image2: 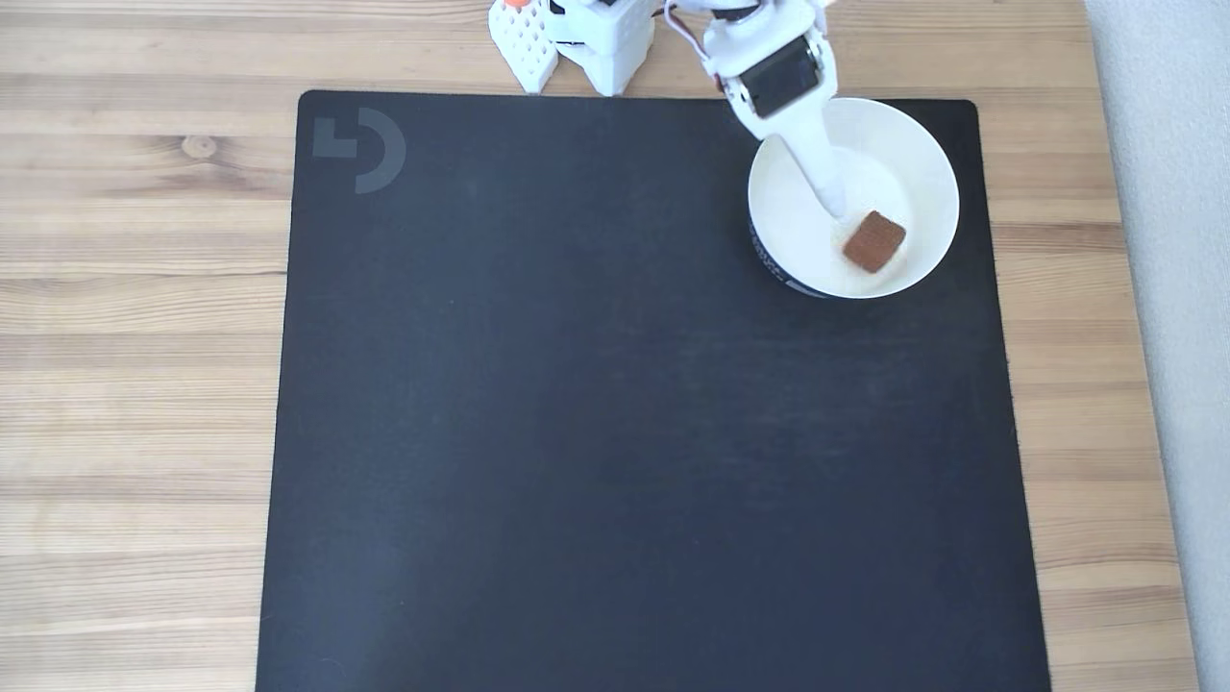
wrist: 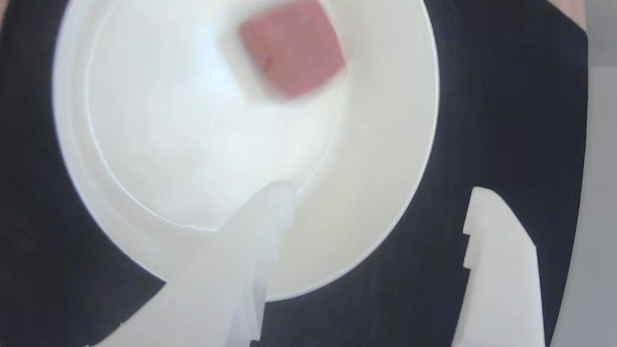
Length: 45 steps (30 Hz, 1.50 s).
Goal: Pick up the toy and place it on the plate
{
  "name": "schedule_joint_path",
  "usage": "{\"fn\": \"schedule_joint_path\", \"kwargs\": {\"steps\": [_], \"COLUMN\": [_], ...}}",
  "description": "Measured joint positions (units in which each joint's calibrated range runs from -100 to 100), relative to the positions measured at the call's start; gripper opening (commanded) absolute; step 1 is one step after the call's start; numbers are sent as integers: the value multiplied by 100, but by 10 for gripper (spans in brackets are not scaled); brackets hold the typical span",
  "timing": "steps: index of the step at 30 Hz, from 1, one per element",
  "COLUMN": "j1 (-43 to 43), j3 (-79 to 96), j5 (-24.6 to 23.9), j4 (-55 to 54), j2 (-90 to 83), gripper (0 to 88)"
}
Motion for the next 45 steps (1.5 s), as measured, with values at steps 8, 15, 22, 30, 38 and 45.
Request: {"fn": "schedule_joint_path", "kwargs": {"steps": [8, 15, 22, 30, 38, 45], "j1": [325, 1623, 3088, 4519, 4727, 4761], "j3": [-38, -671, -765, -765, 217, 1691], "j5": [0, 299, 746, 1611, 1828, 1828], "j4": [-17, -17, -473, -886, -886, -886], "j2": [-92, -125, -92, -92, -849, -2398], "gripper": [209, 26, 25, 24, 25, 24]}}
